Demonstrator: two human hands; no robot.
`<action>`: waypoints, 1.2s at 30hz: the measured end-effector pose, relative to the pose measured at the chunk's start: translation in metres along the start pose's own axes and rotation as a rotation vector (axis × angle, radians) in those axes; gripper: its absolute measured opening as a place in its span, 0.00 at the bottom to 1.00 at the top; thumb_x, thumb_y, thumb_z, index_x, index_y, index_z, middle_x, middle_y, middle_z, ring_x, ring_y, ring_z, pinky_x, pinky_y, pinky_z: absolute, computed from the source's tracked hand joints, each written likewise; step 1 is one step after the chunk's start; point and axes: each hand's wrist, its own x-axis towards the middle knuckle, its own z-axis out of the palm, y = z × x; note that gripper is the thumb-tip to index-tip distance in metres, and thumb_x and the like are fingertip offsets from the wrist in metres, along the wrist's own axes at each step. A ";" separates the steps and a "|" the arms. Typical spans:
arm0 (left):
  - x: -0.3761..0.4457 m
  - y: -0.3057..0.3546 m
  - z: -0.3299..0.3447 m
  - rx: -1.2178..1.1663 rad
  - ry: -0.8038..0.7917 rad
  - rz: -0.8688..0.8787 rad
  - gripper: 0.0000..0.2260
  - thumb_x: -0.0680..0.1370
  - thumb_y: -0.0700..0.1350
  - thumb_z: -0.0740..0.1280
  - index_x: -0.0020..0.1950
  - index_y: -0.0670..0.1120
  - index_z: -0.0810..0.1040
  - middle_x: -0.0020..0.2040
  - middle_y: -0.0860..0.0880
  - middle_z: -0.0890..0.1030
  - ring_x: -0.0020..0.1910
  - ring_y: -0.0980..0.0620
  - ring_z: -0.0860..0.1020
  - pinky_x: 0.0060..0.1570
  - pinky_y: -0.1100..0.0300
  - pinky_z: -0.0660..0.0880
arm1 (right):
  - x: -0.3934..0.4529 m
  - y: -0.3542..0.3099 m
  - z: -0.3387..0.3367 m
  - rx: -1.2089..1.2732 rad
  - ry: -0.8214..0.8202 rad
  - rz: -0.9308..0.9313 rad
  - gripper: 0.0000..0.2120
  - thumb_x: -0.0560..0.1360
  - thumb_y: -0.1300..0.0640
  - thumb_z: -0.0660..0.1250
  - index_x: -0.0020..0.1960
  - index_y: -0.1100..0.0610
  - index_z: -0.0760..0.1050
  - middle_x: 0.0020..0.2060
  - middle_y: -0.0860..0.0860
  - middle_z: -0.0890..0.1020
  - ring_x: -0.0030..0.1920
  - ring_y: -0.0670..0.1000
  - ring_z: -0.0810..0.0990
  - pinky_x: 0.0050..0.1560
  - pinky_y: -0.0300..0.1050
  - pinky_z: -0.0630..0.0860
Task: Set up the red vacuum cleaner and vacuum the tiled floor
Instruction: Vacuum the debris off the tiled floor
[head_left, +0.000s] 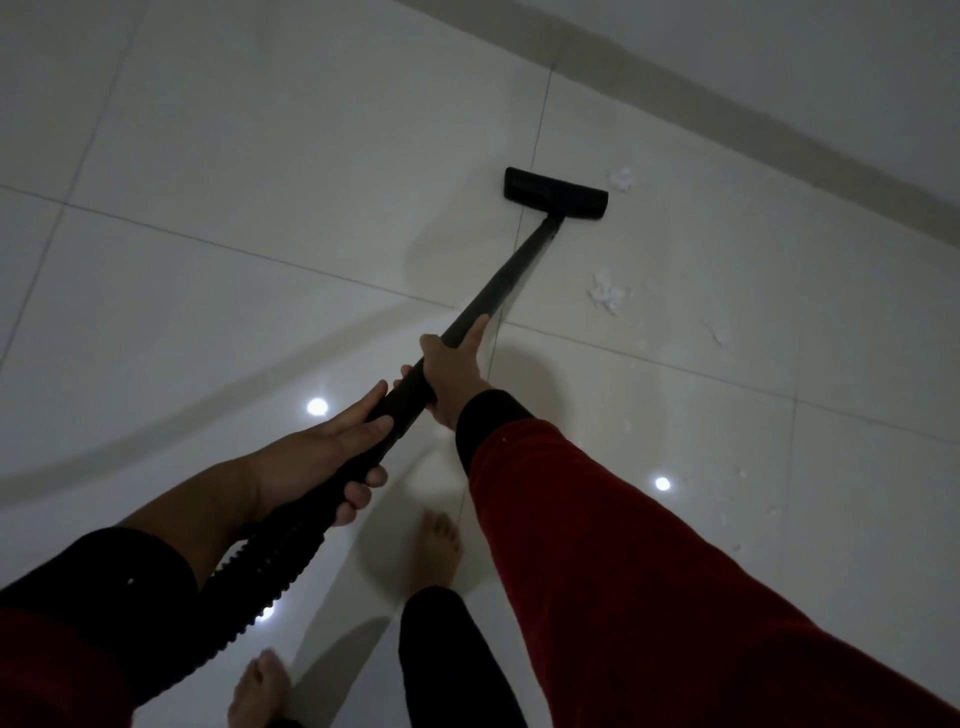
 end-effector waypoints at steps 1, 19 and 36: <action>0.005 0.009 0.004 -0.004 0.005 0.007 0.22 0.80 0.51 0.59 0.70 0.71 0.60 0.31 0.48 0.70 0.22 0.55 0.67 0.21 0.64 0.69 | 0.005 -0.010 -0.002 -0.005 -0.001 -0.001 0.40 0.80 0.60 0.57 0.73 0.32 0.34 0.57 0.54 0.67 0.40 0.51 0.78 0.53 0.53 0.80; 0.091 0.203 0.012 -0.005 -0.045 0.014 0.20 0.80 0.51 0.60 0.69 0.69 0.62 0.33 0.46 0.71 0.22 0.56 0.69 0.22 0.66 0.70 | 0.103 -0.190 0.017 0.030 0.058 -0.037 0.41 0.79 0.62 0.60 0.75 0.36 0.37 0.56 0.55 0.70 0.39 0.53 0.78 0.53 0.53 0.79; 0.141 0.252 0.071 -0.084 -0.102 -0.052 0.19 0.80 0.51 0.60 0.68 0.67 0.64 0.30 0.48 0.73 0.21 0.57 0.69 0.19 0.67 0.70 | 0.123 -0.250 -0.033 0.168 0.174 -0.085 0.40 0.77 0.66 0.60 0.77 0.37 0.45 0.65 0.57 0.69 0.39 0.51 0.76 0.35 0.43 0.75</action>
